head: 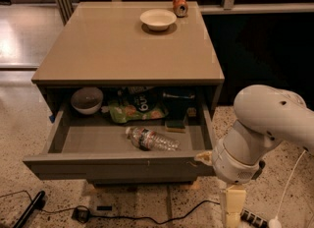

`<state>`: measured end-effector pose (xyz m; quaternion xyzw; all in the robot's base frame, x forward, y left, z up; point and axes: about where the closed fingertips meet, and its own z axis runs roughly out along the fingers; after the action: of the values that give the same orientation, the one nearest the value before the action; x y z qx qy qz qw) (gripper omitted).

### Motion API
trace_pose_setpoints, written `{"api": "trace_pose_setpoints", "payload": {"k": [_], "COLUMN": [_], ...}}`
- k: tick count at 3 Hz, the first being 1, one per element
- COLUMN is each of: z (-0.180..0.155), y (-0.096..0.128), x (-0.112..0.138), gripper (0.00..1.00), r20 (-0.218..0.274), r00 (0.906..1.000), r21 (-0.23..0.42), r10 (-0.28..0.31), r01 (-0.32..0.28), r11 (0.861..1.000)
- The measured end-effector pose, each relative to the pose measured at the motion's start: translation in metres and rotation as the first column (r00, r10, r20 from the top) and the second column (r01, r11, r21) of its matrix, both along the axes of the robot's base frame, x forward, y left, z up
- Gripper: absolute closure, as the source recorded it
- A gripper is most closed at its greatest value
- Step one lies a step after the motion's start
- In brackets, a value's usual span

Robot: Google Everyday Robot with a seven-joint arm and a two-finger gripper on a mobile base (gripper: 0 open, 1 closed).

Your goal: Open top drawer

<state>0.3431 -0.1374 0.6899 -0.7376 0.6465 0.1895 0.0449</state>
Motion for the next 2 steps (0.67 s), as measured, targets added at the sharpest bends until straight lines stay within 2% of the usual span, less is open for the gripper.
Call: {"api": "trace_pose_setpoints", "payload": {"k": [2], "z": [0.0147], "y": [0.0058], "x": [0.0018], "gripper": [0.00], "r20": [0.041], "r00": [0.9991], "r21": [0.029], "r10": [0.009], "r01": [-0.010], "r11": [1.000]}}
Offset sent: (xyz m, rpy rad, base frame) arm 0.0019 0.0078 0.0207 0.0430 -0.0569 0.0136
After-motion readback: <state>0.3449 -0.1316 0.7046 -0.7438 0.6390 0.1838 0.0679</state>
